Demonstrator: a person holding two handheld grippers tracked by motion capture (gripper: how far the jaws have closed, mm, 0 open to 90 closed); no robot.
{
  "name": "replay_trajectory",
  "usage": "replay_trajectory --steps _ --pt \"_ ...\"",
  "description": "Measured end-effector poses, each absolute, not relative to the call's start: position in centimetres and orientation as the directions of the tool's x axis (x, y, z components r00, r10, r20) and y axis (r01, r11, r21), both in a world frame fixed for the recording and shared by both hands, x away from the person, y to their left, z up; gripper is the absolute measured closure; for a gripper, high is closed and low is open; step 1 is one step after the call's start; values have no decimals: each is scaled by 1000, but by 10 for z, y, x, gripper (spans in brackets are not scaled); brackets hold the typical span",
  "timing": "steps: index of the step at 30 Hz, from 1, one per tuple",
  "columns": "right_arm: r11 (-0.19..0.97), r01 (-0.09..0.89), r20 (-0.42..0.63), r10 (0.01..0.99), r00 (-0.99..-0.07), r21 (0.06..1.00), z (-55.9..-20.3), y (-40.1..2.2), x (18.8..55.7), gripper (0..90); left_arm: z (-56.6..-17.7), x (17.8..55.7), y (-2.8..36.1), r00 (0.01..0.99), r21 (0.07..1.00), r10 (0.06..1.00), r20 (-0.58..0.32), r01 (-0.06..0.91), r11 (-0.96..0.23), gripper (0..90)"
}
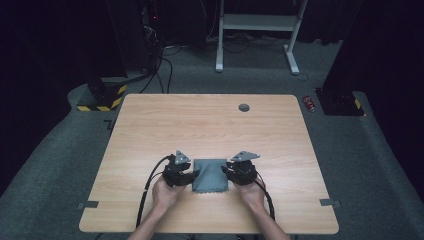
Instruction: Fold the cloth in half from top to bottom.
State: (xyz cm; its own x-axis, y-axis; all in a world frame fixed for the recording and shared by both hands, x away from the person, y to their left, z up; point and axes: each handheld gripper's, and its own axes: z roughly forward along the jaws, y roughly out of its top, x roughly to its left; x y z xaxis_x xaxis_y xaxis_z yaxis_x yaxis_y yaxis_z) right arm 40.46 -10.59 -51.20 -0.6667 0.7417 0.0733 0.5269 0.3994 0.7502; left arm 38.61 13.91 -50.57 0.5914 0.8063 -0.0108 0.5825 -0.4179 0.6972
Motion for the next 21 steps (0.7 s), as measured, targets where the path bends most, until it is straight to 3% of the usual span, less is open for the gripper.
replay_trajectory --steps 4,7,10,13,17,21 --pt "407 548 73 751 -656 730 -517 -102 410 707 -510 390 136 583 685 813 15 586 -433 582" --pt "456 526 21 741 -671 717 -519 -99 412 870 -511 391 137 601 683 798 51 562 -467 718" --pt "472 526 12 736 -677 708 -517 -99 414 894 -509 390 137 608 668 789 87 552 -499 753" --pt "474 521 0 740 -673 710 -515 -99 413 880 -506 391 138 605 676 791 85 549 -492 733" --pt "435 513 14 753 -658 740 -507 -103 414 813 -497 401 138 605 711 794 59 532 -459 607" --pt "413 527 42 757 -652 743 -502 -99 425 733 -496 416 133 584 700 810 49 559 -445 561"
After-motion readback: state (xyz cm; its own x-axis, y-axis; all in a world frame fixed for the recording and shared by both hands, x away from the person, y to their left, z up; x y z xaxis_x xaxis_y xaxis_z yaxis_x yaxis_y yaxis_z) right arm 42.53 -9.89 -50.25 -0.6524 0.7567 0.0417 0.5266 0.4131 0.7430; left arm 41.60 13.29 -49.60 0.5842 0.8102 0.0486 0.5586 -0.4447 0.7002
